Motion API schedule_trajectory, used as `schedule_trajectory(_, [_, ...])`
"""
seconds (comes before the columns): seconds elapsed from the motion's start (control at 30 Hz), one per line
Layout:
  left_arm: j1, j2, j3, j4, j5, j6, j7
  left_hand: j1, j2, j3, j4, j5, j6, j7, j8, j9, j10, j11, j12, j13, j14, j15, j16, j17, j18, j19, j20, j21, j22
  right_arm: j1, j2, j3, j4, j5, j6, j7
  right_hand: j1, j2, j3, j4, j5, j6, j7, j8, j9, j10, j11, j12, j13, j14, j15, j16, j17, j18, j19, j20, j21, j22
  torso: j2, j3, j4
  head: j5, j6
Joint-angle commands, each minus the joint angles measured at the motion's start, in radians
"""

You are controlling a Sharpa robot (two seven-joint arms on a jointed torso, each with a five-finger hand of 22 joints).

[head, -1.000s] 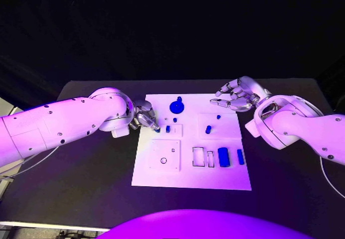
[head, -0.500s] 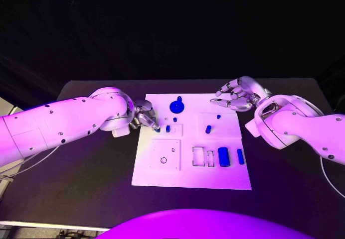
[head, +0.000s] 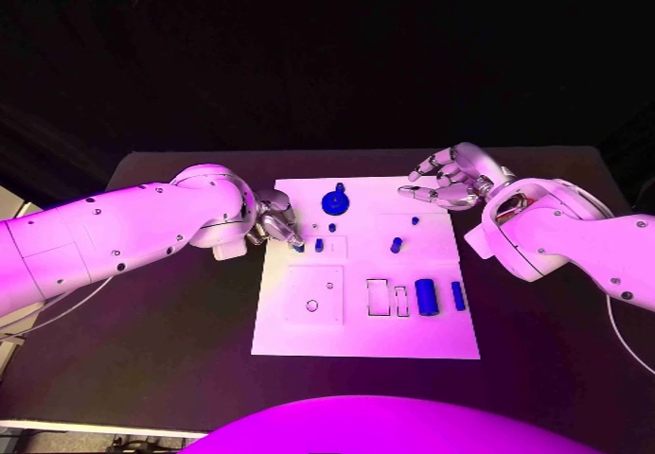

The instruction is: Assemble the parts on the task board

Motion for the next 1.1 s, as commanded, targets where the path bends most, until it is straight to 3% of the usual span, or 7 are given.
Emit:
schedule_trajectory(0.03, [-0.005,0.010,-0.004,-0.001,0.017,0.041,0.002,-0.016,0.002,0.160,-0.164,0.008,0.028,-0.019,0.005,0.002,0.011,-0.002,0.006,0.006,0.085,-0.008,0.007,0.172,-0.017,0.003,-0.005,0.005,0.002,-0.001,0.000,0.000,0.002,-0.004,0.003,0.011,-0.001,0.005,0.003,-0.003,0.005,-0.007,-0.001,0.004,0.001,0.000,-0.002,-0.002,0.149,0.099,-0.006,-0.004,0.233,-0.014,0.105,-0.008,0.004,0.263,0.001,-0.0007,-0.0007,-0.001,0.000])
schedule_trajectory(0.6, [-0.006,0.022,-0.004,-0.022,0.012,0.009,-0.003,-0.032,0.011,0.128,-0.150,0.004,0.042,-0.028,0.010,0.007,0.030,-0.009,0.015,0.019,0.090,-0.012,0.016,0.193,-0.020,0.011,-0.009,0.009,0.013,-0.001,-0.001,0.000,0.002,-0.004,0.002,0.012,-0.001,0.005,0.003,-0.003,0.005,-0.007,-0.001,0.004,0.001,0.000,-0.002,-0.002,0.149,0.099,-0.006,-0.004,0.233,-0.014,0.105,-0.008,0.004,0.263,0.000,0.0002,0.0006,-0.004,-0.002])
schedule_trajectory(1.1, [-0.009,0.011,-0.004,-0.009,-0.018,-0.030,0.004,-0.022,0.007,0.119,-0.163,0.011,0.055,-0.036,0.011,0.007,0.044,-0.016,0.022,0.029,0.094,-0.017,0.022,0.207,-0.024,0.023,-0.013,0.017,0.029,-0.001,-0.001,0.000,0.001,-0.004,0.001,0.013,-0.001,0.005,0.003,-0.003,0.005,-0.007,-0.001,0.004,0.001,0.000,-0.002,-0.002,0.149,0.099,-0.006,-0.004,0.233,-0.014,0.105,-0.008,0.004,0.263,-0.001,-0.0007,0.0011,-0.004,-0.002])
